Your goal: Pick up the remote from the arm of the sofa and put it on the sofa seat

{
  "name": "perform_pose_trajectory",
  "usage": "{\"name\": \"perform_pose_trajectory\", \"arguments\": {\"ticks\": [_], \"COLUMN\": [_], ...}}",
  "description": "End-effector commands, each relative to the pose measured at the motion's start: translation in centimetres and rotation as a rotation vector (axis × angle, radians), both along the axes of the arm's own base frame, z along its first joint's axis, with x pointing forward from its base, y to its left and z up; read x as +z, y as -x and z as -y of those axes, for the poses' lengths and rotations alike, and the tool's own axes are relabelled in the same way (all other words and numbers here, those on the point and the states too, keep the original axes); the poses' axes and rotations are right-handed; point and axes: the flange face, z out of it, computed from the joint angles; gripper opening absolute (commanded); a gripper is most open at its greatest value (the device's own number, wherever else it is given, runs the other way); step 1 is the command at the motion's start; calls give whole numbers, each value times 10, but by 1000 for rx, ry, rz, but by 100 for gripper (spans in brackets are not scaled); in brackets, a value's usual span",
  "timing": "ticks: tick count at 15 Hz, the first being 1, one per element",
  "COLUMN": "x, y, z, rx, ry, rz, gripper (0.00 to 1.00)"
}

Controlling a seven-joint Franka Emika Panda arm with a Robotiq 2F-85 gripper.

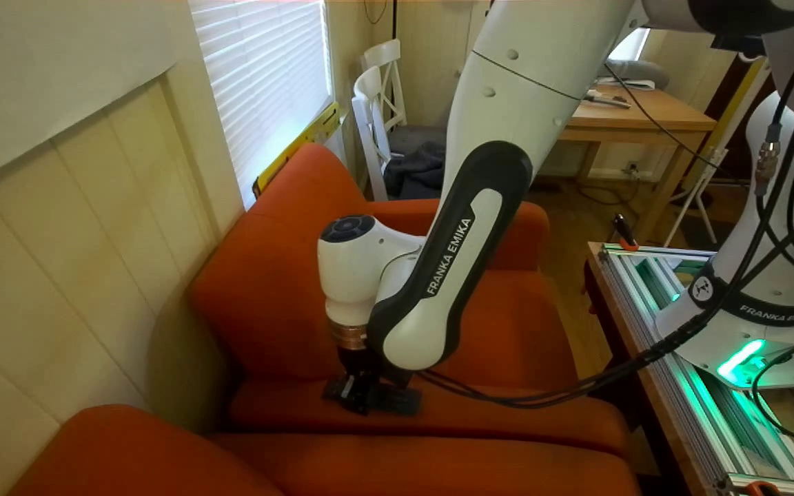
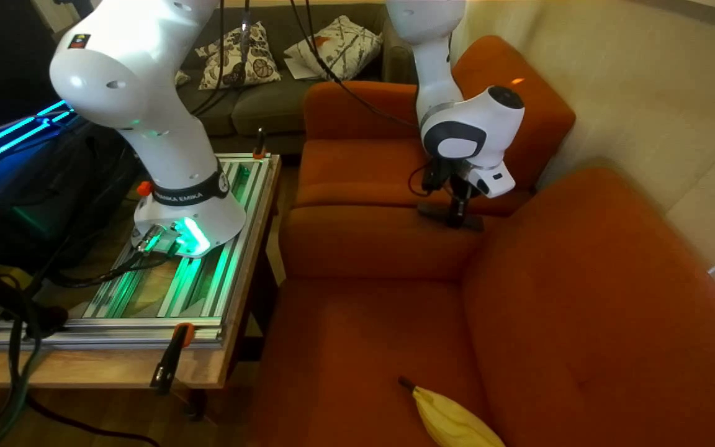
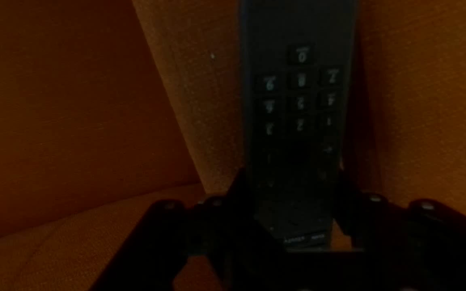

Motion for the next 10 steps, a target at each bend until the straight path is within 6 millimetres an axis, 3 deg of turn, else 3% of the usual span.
{"name": "perform_pose_trajectory", "arguments": {"ticks": [1,6,10], "x": [-3,11,18], "y": [-5,1,8], "z": [-5,6,36], "rx": [-13,-59,-163], "ry": [-8,-9,1], "rz": [-5,-57,-65], "gripper": [24,24,24]}}
